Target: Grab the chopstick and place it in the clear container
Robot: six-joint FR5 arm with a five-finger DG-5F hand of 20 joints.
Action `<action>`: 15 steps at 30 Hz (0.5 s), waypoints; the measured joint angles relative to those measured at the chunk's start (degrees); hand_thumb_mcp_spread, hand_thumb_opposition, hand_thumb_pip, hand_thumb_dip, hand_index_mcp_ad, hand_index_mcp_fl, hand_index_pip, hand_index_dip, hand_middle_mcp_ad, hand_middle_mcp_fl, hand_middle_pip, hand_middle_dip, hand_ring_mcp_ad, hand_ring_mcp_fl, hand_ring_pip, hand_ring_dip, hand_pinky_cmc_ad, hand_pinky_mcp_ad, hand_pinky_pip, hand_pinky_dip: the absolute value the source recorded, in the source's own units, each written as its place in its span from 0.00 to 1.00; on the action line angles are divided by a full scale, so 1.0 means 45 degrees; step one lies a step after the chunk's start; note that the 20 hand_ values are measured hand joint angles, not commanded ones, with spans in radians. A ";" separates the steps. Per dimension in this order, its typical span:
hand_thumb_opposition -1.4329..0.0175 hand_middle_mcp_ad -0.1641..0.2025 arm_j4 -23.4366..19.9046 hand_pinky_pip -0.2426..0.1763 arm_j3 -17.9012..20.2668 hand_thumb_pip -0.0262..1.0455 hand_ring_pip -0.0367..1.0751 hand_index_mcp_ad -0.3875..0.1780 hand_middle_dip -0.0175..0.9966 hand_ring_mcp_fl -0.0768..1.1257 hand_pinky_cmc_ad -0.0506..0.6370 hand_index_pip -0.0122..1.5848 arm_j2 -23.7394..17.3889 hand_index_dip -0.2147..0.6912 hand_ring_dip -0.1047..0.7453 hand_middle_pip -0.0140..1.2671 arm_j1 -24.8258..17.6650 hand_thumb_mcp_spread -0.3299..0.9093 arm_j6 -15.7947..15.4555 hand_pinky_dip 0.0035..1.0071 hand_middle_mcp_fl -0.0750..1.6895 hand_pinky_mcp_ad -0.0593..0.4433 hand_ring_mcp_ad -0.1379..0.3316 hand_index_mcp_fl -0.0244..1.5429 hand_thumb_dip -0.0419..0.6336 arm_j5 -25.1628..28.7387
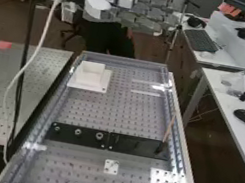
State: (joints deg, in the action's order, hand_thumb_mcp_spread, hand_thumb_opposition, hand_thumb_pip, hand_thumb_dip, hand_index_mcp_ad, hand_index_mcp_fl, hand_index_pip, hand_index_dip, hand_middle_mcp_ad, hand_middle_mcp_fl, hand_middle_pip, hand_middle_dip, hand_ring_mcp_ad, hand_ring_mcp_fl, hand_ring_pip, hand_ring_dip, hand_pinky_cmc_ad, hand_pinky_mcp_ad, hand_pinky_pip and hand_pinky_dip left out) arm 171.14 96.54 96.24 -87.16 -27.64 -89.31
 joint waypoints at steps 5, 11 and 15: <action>0.97 0.61 -0.1758 0.55 0.0601 0.07 0.04 0.74 0.06 0.07 0.12 0.01 0.0666 0.26 0.16 0.03 0.0324 0.27 0.1402 0.01 0.07 0.20 0.30 0.03 0.06 0.0595; 0.67 0.61 -0.4520 0.47 0.1357 0.45 0.07 0.73 0.14 0.07 0.21 0.03 0.1317 0.39 0.16 0.08 0.0636 0.47 0.3340 0.06 0.07 0.22 0.43 0.04 0.18 0.1231; 0.58 0.61 -0.5655 0.40 0.1669 0.59 0.08 0.72 0.28 0.07 0.28 0.04 0.1707 0.52 0.16 0.10 0.0767 0.49 0.4617 0.07 0.15 0.28 0.51 0.09 0.27 0.1928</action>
State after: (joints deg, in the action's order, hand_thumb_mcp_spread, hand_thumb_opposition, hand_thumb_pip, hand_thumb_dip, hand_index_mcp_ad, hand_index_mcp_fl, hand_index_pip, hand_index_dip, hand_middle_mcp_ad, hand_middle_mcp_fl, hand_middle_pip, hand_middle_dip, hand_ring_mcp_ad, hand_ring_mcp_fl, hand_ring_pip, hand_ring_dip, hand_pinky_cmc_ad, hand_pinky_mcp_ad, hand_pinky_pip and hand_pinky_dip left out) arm 145.69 104.05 103.92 -83.71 -6.87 -80.63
